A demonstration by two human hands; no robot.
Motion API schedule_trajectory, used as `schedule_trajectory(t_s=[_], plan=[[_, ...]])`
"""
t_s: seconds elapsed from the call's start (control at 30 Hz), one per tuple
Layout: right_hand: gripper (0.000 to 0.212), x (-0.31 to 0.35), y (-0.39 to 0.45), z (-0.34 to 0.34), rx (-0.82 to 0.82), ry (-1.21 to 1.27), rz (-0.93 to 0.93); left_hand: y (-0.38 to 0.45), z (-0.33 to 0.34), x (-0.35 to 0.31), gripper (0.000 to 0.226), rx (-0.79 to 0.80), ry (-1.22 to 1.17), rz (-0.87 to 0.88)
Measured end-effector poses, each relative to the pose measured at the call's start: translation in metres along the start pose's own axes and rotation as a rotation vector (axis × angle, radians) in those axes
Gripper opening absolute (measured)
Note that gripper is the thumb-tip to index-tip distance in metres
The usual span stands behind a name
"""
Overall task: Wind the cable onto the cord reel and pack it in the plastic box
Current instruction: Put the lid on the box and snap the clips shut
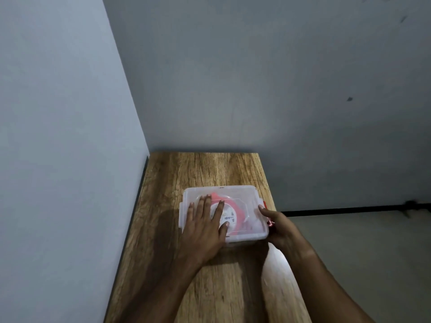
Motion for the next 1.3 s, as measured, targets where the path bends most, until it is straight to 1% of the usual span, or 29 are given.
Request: schedule_trajectory(t_s=[0.03,0.07,0.13,0.17,0.23,0.27,0.4,0.53,0.67,0.73,0.8,0.83,0.93,1.0,1.03,1.07,1.1,1.13,1.2,1.23,1.3], plan=[[0.054,0.003,0.001,-0.001,-0.015,-0.044,-0.029,0.0,0.0,0.0,0.065,-0.002,0.001,-0.001],[0.049,0.01,-0.001,-0.005,-0.069,-0.124,-0.09,0.0,0.0,0.0,0.065,-0.004,0.004,-0.001],[0.032,0.032,-0.012,-0.012,-0.243,-0.366,-0.291,-0.001,0.0,0.0,0.065,-0.019,0.015,0.004],[0.029,0.042,-0.02,-0.01,-0.301,-0.47,-0.39,-0.002,0.0,0.0,0.065,-0.025,0.019,0.005],[0.034,0.054,-0.033,-0.003,-0.371,-0.636,-0.542,-0.001,0.0,0.0,0.065,-0.028,0.021,0.009],[0.035,0.057,-0.038,0.0,-0.406,-0.708,-0.584,-0.001,0.0,-0.001,0.065,-0.029,0.022,0.011],[0.034,0.065,-0.051,0.005,-0.556,-0.915,-0.664,-0.001,0.001,-0.001,0.066,-0.035,0.022,0.017],[0.029,0.066,-0.055,0.005,-0.633,-0.945,-0.667,0.0,0.002,0.001,0.071,-0.02,0.003,0.004],[0.018,0.067,-0.064,0.022,-0.708,-1.146,-0.795,0.0,0.003,0.0,0.071,-0.004,-0.005,0.009],[0.017,0.066,-0.065,0.024,-0.708,-1.197,-0.803,0.0,0.003,0.0,0.071,-0.007,-0.001,0.012],[0.019,0.062,-0.066,0.031,-0.686,-1.302,-0.823,0.0,0.003,0.0,0.07,0.0,0.0,0.007],[0.022,0.06,-0.068,0.038,-0.669,-1.345,-0.875,-0.001,0.002,0.0,0.07,0.002,0.0,0.006],[0.051,0.048,-0.073,0.076,-0.557,-1.479,-1.104,-0.001,0.001,-0.001,0.07,0.01,0.007,0.009],[0.055,0.032,-0.075,0.103,-0.47,-1.62,-1.252,-0.001,-0.002,-0.001,0.069,0.005,-0.006,0.009],[0.063,0.024,-0.073,0.113,-0.412,-1.686,-1.274,-0.001,-0.002,0.0,0.072,0.027,-0.015,-0.003],[0.073,0.015,-0.066,0.117,-0.339,-1.735,-1.278,-0.001,-0.001,0.0,0.075,0.044,-0.022,-0.009],[0.075,0.008,-0.059,0.117,-0.281,-1.755,-1.261,-0.001,-0.003,0.001,0.075,0.054,-0.047,-0.026],[0.071,0.003,-0.052,0.116,-0.243,-1.774,-1.231,0.0,-0.004,0.004,0.073,0.062,-0.096,-0.053],[0.066,-0.002,-0.042,0.11,-0.236,-1.805,-1.157,0.002,-0.006,0.012,0.068,0.068,-0.245,-0.114],[0.066,-0.002,-0.038,0.109,-0.233,-1.808,-1.132,0.002,-0.012,0.019,0.067,0.026,-0.306,-0.14],[0.07,-0.001,-0.035,0.109,-0.215,-1.797,-1.08,-0.003,-0.032,0.038,0.062,-0.129,-0.314,-0.228]])
Point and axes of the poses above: each hand's wrist, its own y-axis towards the middle knuckle, its own z-axis out of the palm, x = y × z, the point moved 10 cm from there along y, towards the middle knuckle, and after that the axes turned 1 degree about x, right-handed, at the moved point
